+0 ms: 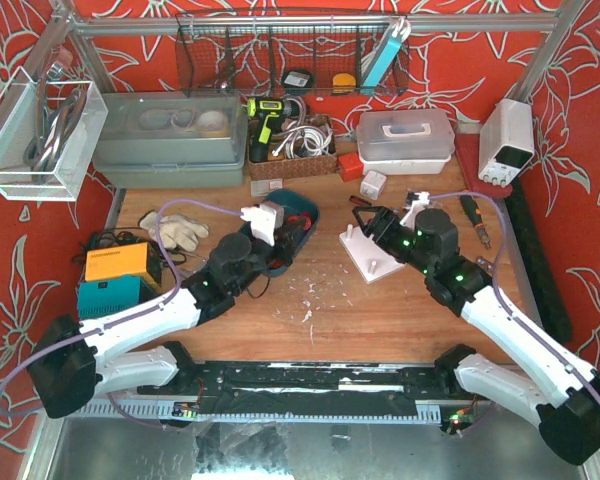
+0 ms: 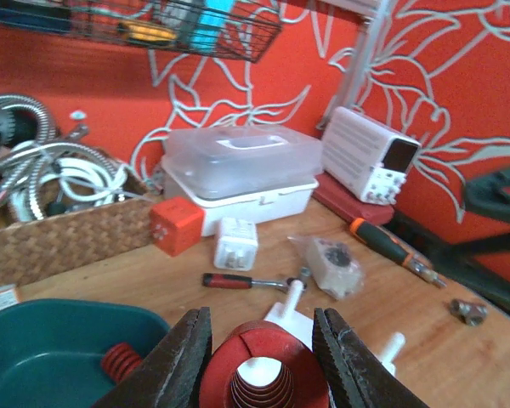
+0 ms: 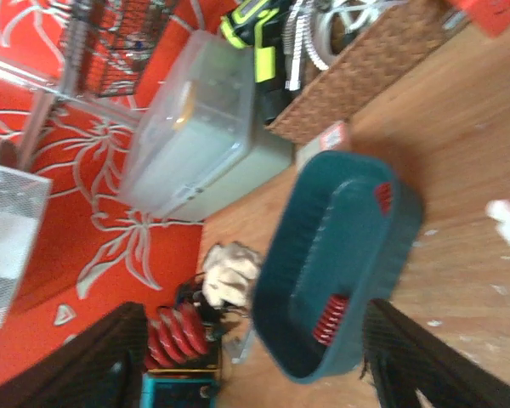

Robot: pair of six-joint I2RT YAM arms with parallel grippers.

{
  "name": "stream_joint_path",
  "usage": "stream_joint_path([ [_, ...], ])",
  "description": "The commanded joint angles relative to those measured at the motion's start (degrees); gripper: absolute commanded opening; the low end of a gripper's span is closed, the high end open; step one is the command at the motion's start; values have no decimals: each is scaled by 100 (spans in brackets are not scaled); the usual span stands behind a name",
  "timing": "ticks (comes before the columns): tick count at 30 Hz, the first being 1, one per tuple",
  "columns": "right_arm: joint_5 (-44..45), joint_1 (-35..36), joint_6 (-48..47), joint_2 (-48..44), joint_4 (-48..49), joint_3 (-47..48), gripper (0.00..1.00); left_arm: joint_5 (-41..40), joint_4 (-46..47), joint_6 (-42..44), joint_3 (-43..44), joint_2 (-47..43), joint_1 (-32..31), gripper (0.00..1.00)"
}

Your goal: Install the large spring

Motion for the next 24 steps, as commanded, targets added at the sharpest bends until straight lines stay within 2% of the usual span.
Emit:
stream_joint_path([
  [1,-363,401,1672,299,1476,-160,67,-100,1627,887,-429,-46,-327,0],
  [4,-100,795,2195,524,1837,-181,65,-73,2076,1057,-571,38,-433,0],
  [9,302,1303,2894,812,2301,-306,70,-96,2448,1158,-540,207,-498,0],
  [14,574,1558,3459,1166,2941,-449,71,-52,2722,1151,-487,210,-567,0],
  [24,898,1939,3817,1589,3894,-226,70,70,3032,1110,-610,211,-626,0],
])
